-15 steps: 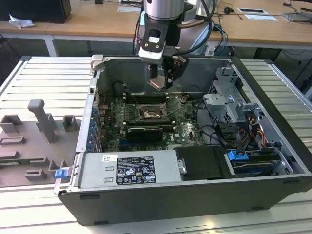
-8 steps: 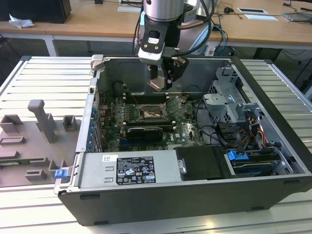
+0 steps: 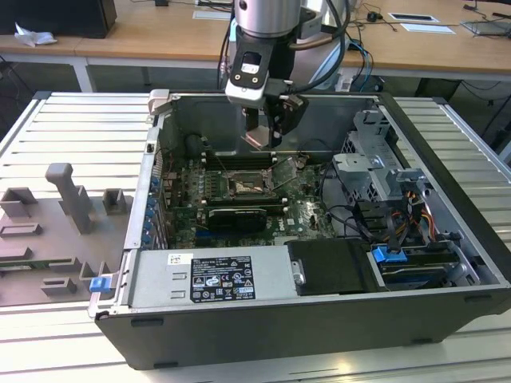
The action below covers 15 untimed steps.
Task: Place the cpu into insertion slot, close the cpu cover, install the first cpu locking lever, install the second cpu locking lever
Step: 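Place the cpu into insertion slot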
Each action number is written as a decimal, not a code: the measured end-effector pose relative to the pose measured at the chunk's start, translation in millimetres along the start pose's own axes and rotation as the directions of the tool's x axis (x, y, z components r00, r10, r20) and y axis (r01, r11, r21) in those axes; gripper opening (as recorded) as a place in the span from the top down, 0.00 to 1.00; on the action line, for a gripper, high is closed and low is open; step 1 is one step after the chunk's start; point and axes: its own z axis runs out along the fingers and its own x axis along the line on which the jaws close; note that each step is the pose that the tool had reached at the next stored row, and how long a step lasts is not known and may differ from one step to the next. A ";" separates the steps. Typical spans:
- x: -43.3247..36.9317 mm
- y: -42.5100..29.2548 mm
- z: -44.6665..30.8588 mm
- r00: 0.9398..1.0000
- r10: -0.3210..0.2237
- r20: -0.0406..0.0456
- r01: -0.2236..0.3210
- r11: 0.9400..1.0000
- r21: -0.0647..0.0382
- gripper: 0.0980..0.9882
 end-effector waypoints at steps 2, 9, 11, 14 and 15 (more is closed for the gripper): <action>0.0 -0.1 0.8 1.000 0.004 0.000 -0.004 1.000 0.000 0.50; 0.3 -0.8 2.7 1.000 0.013 0.001 -0.013 1.000 0.000 0.50; 0.4 -1.0 3.5 1.000 0.016 0.002 -0.016 1.000 -0.001 0.50; 1.2 -1.8 5.8 1.000 0.029 0.004 -0.029 1.000 0.000 0.50; 1.5 -2.1 6.8 0.999 0.036 0.005 -0.036 0.999 0.000 0.50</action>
